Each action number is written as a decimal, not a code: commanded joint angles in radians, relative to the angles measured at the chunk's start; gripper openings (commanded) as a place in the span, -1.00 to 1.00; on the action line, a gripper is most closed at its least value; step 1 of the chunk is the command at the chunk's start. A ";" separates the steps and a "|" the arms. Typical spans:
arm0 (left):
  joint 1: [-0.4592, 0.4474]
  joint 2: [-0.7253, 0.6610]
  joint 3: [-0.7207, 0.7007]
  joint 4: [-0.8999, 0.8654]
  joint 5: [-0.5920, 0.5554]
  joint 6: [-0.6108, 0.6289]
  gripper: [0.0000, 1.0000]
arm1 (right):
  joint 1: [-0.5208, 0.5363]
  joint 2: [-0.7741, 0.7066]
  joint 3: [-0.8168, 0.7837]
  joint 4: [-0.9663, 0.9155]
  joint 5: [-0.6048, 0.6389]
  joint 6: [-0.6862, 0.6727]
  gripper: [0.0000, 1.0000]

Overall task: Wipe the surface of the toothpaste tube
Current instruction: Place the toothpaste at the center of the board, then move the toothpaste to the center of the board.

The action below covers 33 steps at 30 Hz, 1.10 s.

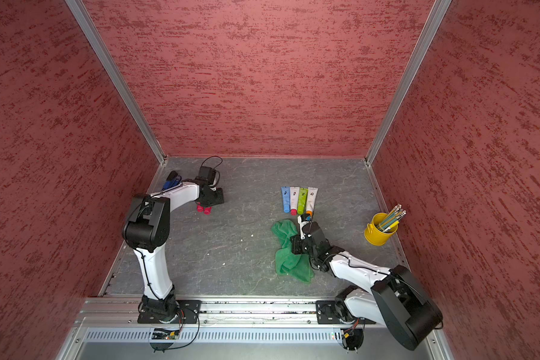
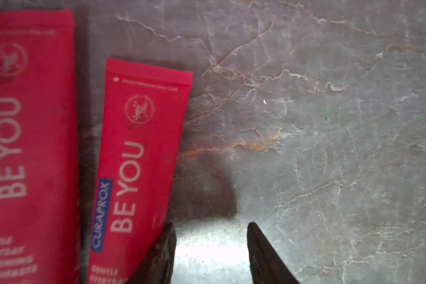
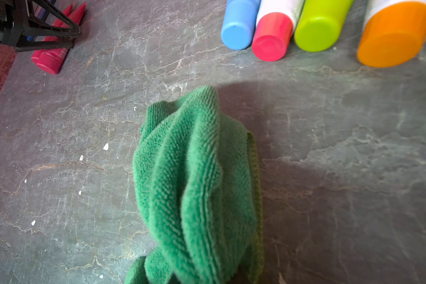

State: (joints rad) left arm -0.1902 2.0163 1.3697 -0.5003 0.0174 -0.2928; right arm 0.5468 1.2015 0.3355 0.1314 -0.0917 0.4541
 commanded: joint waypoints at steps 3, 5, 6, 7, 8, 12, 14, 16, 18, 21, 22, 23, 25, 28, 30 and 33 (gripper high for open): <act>0.007 0.022 0.026 0.006 -0.054 0.027 -0.02 | -0.001 0.016 0.027 0.008 -0.016 -0.021 -1.00; 0.008 0.017 0.022 0.008 -0.070 0.029 -0.02 | -0.001 0.017 0.027 0.007 -0.016 -0.020 -1.00; 0.009 0.014 0.020 0.009 -0.073 0.029 -0.02 | -0.001 0.018 0.027 0.008 -0.016 -0.021 -1.00; 0.007 0.010 0.021 0.008 -0.079 0.029 -0.01 | -0.001 0.017 0.027 0.007 -0.016 -0.020 -1.00; 0.006 0.009 0.023 0.007 -0.085 0.029 -0.01 | -0.001 0.017 0.027 0.007 -0.016 -0.020 -1.00; -0.014 -0.020 0.026 0.000 -0.076 0.020 0.04 | 0.000 0.021 0.028 0.009 -0.019 -0.023 -1.00; -0.051 -0.056 0.025 0.003 -0.065 0.000 0.08 | 0.001 0.025 0.030 0.008 -0.022 -0.024 -1.00; -0.110 -0.096 0.027 0.000 -0.072 -0.024 0.14 | 0.002 0.029 0.033 0.007 -0.026 -0.026 -1.00; -0.184 -0.128 0.041 -0.003 -0.076 -0.065 0.20 | 0.003 0.029 0.033 0.010 -0.032 -0.029 -1.00; -0.292 -0.145 0.082 0.010 -0.078 -0.118 0.25 | 0.007 0.030 0.030 0.016 -0.052 -0.035 -1.00; -0.327 -0.142 0.100 0.016 -0.070 -0.133 0.26 | 0.008 0.029 0.030 0.016 -0.054 -0.035 -1.00; -0.360 -0.132 0.121 0.020 -0.065 -0.155 0.27 | 0.009 0.028 0.030 0.014 -0.059 -0.034 -1.00; -0.421 -0.110 0.144 0.057 -0.038 -0.195 0.28 | 0.013 0.025 0.030 0.006 -0.063 -0.034 -1.00; -0.493 -0.047 0.194 0.098 -0.027 -0.241 0.30 | 0.014 0.037 0.033 0.008 -0.053 -0.034 -1.00; -0.517 0.031 0.267 0.072 -0.029 -0.242 0.30 | 0.014 0.068 0.047 0.007 -0.052 -0.038 -1.00; -0.526 0.101 0.323 0.053 -0.021 -0.244 0.30 | 0.022 0.084 0.056 0.004 -0.045 -0.042 -1.00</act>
State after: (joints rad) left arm -0.7254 2.0525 1.6703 -0.4263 -0.0139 -0.5056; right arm 0.5560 1.2732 0.3698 0.1383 -0.1295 0.4316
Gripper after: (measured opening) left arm 0.650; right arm 0.084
